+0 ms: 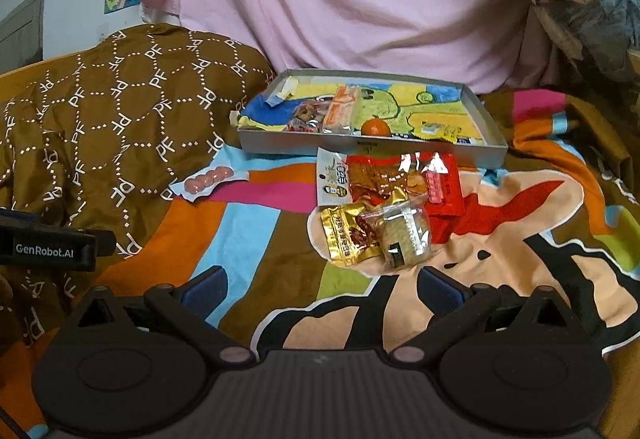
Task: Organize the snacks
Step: 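Withdraw both tools from the tray back toward the snack pile, then grasp the gold duck-snack packet with left gripper while right grasps the green biscuit bag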
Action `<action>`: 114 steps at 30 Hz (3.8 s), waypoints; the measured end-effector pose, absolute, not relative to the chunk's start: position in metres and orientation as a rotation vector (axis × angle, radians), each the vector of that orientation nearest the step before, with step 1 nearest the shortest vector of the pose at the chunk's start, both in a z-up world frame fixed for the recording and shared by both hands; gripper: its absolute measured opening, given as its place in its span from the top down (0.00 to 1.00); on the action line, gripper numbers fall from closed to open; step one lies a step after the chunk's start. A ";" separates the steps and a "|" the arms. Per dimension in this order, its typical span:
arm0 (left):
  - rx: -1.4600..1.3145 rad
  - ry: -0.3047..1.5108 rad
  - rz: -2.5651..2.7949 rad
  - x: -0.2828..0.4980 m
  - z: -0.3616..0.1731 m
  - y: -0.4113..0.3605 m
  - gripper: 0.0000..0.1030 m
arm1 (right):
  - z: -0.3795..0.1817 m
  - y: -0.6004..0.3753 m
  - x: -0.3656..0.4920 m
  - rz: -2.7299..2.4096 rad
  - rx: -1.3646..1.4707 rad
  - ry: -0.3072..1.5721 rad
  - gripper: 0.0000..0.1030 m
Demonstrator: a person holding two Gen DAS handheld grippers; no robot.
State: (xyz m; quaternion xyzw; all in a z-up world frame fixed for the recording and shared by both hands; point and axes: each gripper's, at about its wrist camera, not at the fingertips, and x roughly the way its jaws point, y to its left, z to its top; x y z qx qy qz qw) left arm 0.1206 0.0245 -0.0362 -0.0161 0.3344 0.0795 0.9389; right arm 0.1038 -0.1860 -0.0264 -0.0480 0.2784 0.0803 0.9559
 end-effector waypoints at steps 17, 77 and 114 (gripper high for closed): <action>0.031 0.640 0.171 0.169 -0.034 0.012 0.01 | -0.015 -0.202 0.127 0.223 -0.016 0.607 0.00; 0.437 0.485 -0.425 0.239 -0.064 -0.145 0.01 | -0.034 -0.312 0.220 0.159 -0.009 0.608 0.49; 0.801 0.597 -0.739 0.261 -0.080 -0.196 0.36 | -0.036 -0.317 0.219 0.182 0.037 0.607 0.48</action>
